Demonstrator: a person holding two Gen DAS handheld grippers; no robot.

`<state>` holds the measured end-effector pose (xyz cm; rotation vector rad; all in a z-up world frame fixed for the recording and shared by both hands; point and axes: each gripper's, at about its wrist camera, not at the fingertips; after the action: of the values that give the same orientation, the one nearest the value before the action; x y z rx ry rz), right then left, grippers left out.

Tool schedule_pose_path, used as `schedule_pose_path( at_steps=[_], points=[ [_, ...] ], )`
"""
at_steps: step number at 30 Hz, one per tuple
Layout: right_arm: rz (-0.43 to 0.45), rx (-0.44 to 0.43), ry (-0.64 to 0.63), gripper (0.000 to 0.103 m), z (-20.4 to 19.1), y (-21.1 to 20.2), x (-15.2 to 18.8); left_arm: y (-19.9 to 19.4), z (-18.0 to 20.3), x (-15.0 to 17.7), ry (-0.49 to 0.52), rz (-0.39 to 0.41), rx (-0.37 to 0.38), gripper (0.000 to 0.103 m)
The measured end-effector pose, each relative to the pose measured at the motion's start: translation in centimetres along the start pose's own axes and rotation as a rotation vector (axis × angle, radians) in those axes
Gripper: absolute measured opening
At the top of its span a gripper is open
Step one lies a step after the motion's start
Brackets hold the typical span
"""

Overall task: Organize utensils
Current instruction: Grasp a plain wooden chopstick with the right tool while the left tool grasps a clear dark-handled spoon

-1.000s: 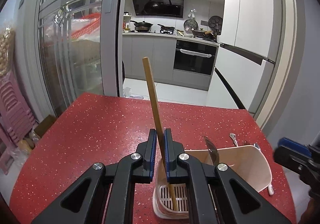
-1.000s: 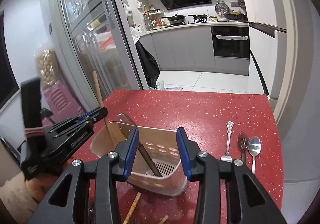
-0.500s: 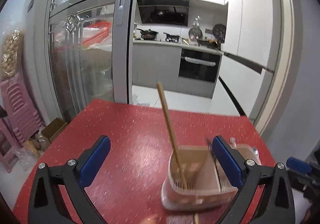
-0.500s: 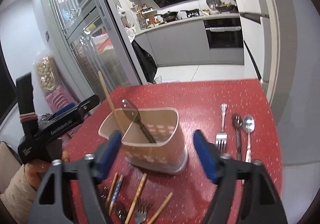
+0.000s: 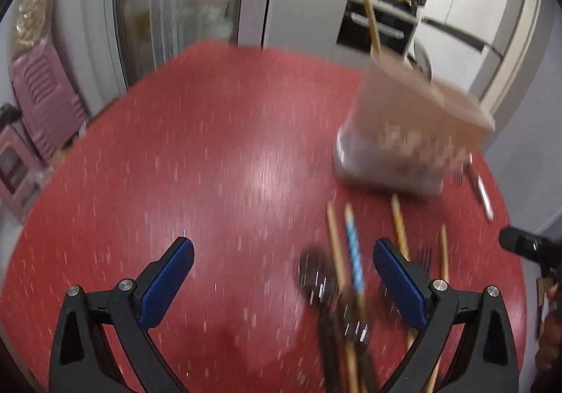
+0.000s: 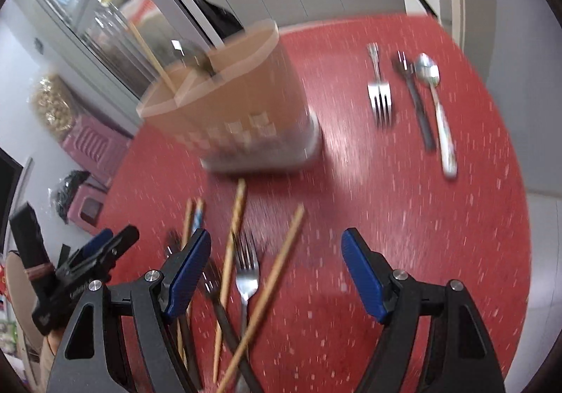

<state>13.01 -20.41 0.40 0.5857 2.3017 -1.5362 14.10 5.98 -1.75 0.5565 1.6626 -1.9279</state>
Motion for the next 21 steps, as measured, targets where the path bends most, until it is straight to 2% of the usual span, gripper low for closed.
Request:
schedule_pose_path(
  at_steps=[5,10,13,15,21],
  points=[
    [-0.102,0.027,0.027,0.08,0.5,1.8,2.4,0.1,-0.4,3.5,0.002,-0.062,-0.011,0.103],
    [-0.142,0.058,0.0,0.075,-0.2,2.2,3.5,-0.6,-0.4,4.7,0.015,-0.065,-0.025,0.103],
    [-0.159,0.084,-0.027,0.068,-0.9,2.6,4.0,-0.6,-0.3,5.4,0.031,-0.077,-0.043,0.103],
    [-0.171,0.105,-0.038,0.059,-1.4,3.0,4.1,-0.4,-0.5,5.6,0.035,-0.082,-0.049,0.103],
    [-0.199,0.149,-0.061,0.05,-2.5,4.2,4.3,-0.3,-0.7,6.3,0.042,-0.091,-0.06,0.103]
  ],
)
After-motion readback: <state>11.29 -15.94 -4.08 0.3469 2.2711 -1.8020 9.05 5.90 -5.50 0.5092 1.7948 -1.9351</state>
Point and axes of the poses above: each gripper's, at about its wrist camera, not at the fingertips, and y roughly the way its jaws point, z to its right, x to its underside, and after that the axes turned 2 degrees about z, right-handed
